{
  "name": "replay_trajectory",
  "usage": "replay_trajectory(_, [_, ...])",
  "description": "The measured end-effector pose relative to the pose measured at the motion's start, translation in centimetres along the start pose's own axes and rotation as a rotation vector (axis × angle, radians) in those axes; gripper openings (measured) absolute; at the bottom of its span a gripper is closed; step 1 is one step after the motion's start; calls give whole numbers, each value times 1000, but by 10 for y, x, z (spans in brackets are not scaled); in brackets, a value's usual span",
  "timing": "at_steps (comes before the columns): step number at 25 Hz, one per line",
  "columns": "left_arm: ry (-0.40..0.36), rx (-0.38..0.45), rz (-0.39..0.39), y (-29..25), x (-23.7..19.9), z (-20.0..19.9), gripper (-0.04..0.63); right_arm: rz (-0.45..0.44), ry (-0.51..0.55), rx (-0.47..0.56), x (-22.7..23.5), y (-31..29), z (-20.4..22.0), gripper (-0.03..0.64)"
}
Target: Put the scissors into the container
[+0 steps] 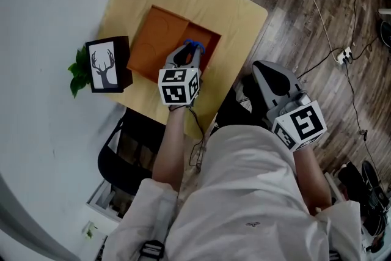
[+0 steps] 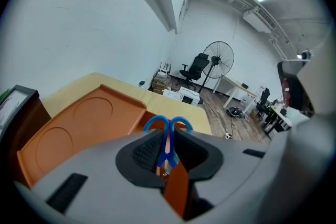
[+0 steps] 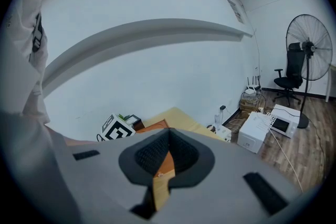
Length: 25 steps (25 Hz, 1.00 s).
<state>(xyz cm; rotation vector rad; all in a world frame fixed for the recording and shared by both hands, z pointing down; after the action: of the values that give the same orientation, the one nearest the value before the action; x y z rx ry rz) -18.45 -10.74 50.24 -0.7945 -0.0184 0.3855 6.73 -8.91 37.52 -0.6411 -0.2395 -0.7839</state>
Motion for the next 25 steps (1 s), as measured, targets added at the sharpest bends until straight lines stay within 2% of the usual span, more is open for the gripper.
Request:
replay_trajectory(9, [18, -22, 32, -27, -8, 2, 77, 14, -32, -20, -7, -6, 7, -2])
replay_trajectory(17, [-43, -103, 35, -51, -6, 10, 77, 38, -42, -25, -6, -8, 10, -2])
replay_trajectory(25, [-46, -145, 46, -68, -8, 18, 78, 86, -58, -20, 2, -2, 11, -2])
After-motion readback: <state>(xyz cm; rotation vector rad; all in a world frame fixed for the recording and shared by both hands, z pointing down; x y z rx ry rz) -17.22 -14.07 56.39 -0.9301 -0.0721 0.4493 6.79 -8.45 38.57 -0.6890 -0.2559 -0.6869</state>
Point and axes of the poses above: the fingertips, and each gripper's own axes: y backward along the fingers, x to its right, z out of its underside, the point moved 10 cm from there along y, backward along the fingers, and after that the axes turned 10 degrees about -y, right-handed, at the moved point
